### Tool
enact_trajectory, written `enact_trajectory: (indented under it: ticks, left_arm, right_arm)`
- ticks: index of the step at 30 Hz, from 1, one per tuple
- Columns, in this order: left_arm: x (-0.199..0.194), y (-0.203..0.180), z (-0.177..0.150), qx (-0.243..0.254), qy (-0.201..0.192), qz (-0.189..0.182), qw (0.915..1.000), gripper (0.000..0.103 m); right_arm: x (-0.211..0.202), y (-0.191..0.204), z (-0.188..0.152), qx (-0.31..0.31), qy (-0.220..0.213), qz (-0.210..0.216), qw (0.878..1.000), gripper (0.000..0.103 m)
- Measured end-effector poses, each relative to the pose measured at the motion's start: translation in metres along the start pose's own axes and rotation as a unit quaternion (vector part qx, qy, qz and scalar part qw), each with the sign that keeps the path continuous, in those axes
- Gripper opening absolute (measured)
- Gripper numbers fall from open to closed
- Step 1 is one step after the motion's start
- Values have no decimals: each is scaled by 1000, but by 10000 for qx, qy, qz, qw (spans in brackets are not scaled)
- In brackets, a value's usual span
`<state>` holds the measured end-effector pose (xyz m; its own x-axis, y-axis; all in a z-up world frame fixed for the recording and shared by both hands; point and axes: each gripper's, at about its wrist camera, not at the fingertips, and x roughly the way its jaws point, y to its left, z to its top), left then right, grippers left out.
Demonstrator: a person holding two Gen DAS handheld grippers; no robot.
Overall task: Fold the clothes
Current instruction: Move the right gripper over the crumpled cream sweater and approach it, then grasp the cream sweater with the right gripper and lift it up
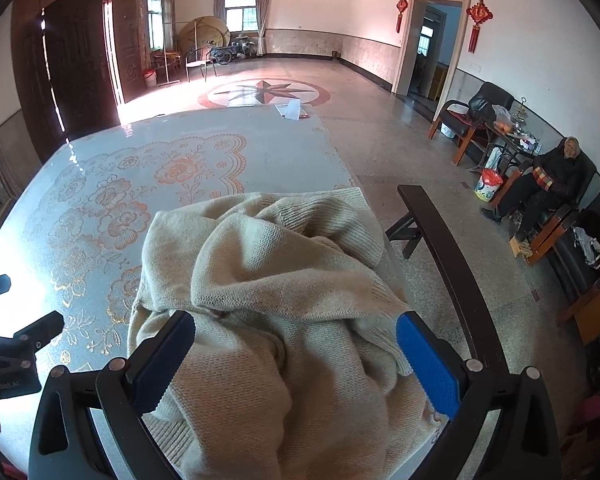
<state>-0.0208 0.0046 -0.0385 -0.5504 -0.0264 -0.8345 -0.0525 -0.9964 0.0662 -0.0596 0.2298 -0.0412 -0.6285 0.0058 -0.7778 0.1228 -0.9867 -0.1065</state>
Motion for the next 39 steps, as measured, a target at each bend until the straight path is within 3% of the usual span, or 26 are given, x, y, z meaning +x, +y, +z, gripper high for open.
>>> enact_trajectory:
  ticks: [5, 10, 15, 19, 30, 31, 32, 33, 34, 36, 39]
  left_arm:
    - [12, 7, -7, -73, 102, -29, 9999, 103]
    - [28, 10, -11, -104, 135, -3, 9999, 103]
    - [36, 3, 2, 14, 129, -16, 9999, 103]
    - [37, 2, 4, -63, 175, -158, 9997, 103]
    - [34, 17, -3, -358, 273, -216, 9988, 103]
    - [34, 19, -4, -375, 294, -207, 9986, 103]
    - [34, 21, -6, -395, 314, -207, 9985, 103]
    - [34, 24, -7, -423, 321, -191, 9984, 103]
    - [34, 27, -9, -451, 327, -172, 9983, 103]
    - [35, 34, -11, -559, 353, -130, 9977, 103]
    - [36, 47, -14, -755, 380, -81, 9964, 103]
  right_arm:
    - [26, 4, 9, -568, 223, -223, 9979, 103]
    - [55, 7, 19, -1099, 638, -147, 9918, 103]
    - [55, -8, 25, -890, 710, 188, 9933, 103]
    - [50, -6, 24, -1164, 695, 227, 9905, 103]
    - [101, 35, 19, -2368, 957, -157, 9667, 100]
    - [108, 34, 22, -2254, 1018, -114, 9689, 97]
    - [115, 31, 25, -2059, 1101, -6, 9724, 73]
    - [122, 26, 28, -1761, 1202, 200, 9768, 39]
    - [127, 19, 30, -1390, 1294, 412, 9809, 27]
    - [134, 11, 30, -986, 1359, 602, 9840, 15]
    - [129, -2, 32, -370, 1259, 1108, 9851, 12]
